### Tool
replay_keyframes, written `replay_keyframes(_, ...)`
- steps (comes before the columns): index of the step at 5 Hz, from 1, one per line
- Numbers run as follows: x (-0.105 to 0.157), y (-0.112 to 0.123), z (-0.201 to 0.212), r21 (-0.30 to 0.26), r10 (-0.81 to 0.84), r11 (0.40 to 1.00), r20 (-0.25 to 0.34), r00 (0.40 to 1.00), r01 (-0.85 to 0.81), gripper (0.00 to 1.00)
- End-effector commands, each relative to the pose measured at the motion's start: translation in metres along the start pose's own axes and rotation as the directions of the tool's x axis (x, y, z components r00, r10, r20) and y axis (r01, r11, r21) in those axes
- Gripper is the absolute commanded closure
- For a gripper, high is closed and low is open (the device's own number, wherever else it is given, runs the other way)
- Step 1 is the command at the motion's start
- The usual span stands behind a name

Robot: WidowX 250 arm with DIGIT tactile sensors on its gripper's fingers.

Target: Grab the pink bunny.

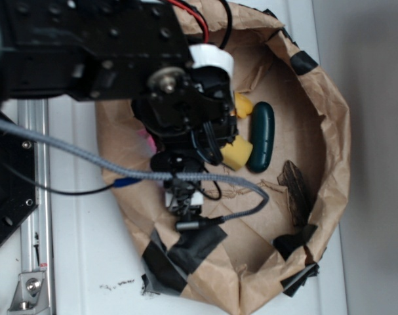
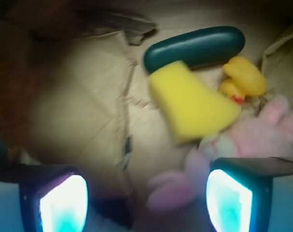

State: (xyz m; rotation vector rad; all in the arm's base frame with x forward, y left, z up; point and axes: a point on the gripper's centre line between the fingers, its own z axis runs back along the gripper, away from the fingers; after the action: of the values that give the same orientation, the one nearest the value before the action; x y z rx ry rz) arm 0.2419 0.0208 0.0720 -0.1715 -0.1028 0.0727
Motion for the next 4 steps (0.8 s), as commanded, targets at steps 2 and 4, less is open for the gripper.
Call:
replay_keyframes(2, 0.009, 0.034, -0.042, 0.337, 0.057, 0.940, 0.014, 0.998, -0.059, 0.00)
replay_keyframes(4, 0.020, 0.046, -0.038, 0.271, 0.064, 0.961, -0.028, 0.998, -0.054, 1.00)
